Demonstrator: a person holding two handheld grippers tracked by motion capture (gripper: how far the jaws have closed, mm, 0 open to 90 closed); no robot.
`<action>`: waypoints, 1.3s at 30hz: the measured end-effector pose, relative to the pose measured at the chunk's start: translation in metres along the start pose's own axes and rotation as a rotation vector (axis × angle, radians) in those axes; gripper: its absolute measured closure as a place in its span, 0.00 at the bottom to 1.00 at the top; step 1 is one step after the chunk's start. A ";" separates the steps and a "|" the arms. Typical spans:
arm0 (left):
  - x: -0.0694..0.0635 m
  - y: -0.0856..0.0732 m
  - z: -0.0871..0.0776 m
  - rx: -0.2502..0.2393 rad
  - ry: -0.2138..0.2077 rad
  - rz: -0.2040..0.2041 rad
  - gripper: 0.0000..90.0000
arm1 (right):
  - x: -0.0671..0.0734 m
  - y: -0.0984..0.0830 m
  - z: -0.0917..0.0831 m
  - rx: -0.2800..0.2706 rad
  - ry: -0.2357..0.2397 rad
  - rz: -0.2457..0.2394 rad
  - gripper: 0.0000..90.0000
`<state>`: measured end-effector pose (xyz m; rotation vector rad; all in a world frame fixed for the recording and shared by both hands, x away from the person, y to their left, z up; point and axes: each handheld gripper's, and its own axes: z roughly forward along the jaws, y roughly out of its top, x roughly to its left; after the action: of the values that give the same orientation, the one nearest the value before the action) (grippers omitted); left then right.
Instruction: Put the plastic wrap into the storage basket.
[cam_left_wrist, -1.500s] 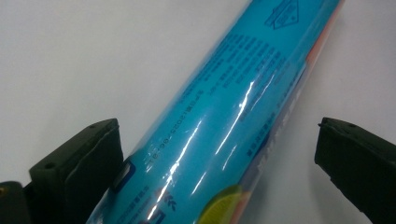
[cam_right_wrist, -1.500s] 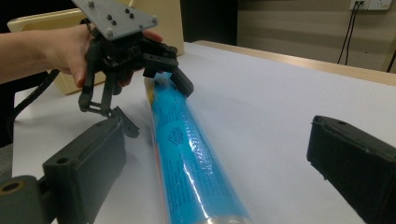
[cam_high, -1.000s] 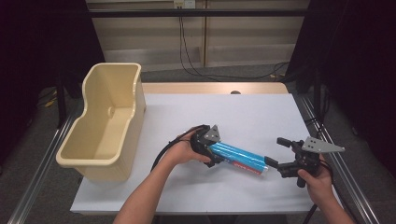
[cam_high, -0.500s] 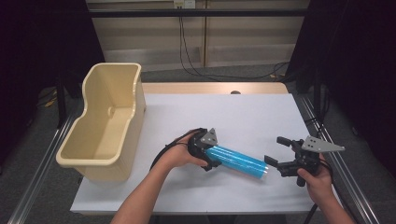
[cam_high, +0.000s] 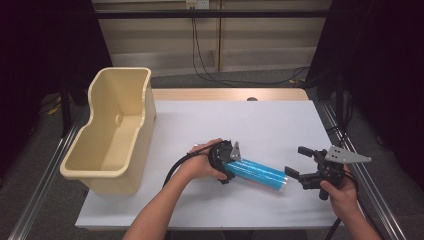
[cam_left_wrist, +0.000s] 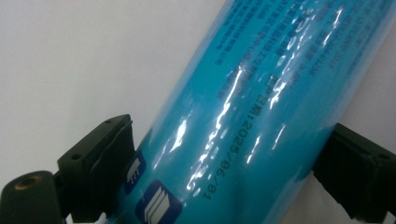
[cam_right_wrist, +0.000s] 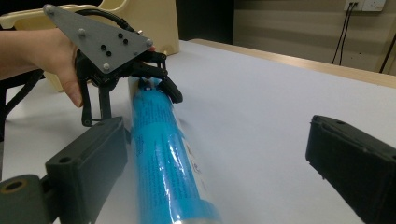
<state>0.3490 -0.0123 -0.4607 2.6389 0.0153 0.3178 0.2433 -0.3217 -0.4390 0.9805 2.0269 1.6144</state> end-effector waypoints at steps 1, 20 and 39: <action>-0.001 0.000 -0.001 0.010 0.002 -0.010 0.12 | 0.000 0.000 0.000 0.000 -0.001 -0.003 0.06; -0.005 -0.036 -0.040 0.178 -0.129 -0.474 0.27 | 0.000 0.000 -0.001 -0.003 -0.005 -0.005 0.06; 0.003 -0.005 -0.008 0.176 -0.181 -0.273 0.32 | 0.000 0.001 0.000 -0.008 0.005 -0.006 0.06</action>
<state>0.3498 -0.0041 -0.4553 2.7825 0.3559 -0.0166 0.2439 -0.3213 -0.4384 0.9676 2.0235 1.6217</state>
